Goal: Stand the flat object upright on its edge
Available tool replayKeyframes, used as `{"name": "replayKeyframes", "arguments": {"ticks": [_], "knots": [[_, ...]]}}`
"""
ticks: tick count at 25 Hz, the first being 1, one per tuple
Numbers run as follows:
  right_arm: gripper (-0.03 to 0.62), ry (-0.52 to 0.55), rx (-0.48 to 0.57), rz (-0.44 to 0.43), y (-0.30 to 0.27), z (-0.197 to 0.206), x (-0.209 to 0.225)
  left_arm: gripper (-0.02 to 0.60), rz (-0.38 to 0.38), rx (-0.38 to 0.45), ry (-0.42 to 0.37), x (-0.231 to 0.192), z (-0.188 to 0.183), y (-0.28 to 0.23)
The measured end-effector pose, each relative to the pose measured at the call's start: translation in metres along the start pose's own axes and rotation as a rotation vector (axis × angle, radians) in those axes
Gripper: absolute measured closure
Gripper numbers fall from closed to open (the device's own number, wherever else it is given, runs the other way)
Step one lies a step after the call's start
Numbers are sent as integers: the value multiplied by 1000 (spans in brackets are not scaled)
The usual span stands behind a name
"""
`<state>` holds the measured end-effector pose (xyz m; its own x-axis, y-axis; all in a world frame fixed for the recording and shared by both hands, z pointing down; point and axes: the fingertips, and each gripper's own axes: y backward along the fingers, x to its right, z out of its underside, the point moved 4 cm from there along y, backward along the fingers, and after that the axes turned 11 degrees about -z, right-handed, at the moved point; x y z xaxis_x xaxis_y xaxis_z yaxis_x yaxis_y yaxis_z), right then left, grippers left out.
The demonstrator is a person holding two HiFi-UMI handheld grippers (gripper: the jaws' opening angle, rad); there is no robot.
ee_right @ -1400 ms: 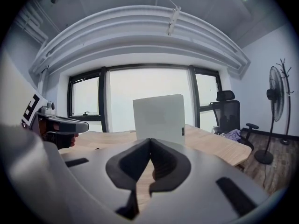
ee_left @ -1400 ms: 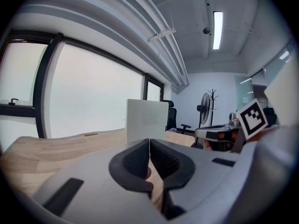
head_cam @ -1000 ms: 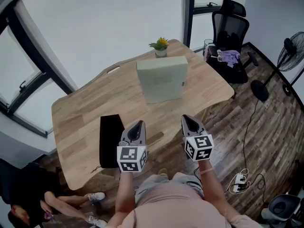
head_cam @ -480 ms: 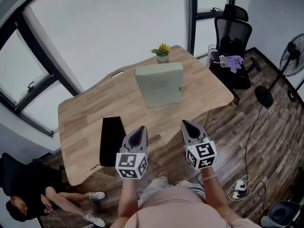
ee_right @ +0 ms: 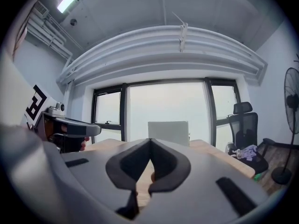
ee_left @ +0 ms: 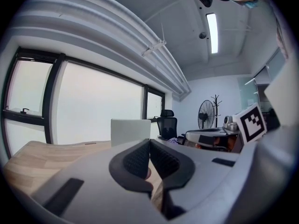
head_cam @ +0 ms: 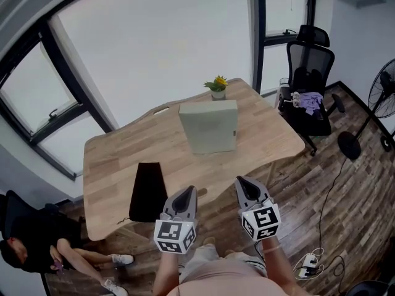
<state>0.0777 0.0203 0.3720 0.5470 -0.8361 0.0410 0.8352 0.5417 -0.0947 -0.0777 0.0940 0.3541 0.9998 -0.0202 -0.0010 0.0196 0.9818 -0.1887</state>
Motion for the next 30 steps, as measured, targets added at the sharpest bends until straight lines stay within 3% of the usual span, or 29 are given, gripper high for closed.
{"name": "replayKeyframes", "arguments": {"ticks": [12, 19, 30], "knots": [[594, 52, 34, -49, 40, -17, -4, 571, -36, 27, 3, 40, -10, 37], [594, 71, 59, -36, 58, -22, -5, 571, -38, 11, 0, 56, -7, 55], [594, 96, 72, -2, 46, -37, -17, 571, 12, 18, -21, 36, -21, 50]]}}
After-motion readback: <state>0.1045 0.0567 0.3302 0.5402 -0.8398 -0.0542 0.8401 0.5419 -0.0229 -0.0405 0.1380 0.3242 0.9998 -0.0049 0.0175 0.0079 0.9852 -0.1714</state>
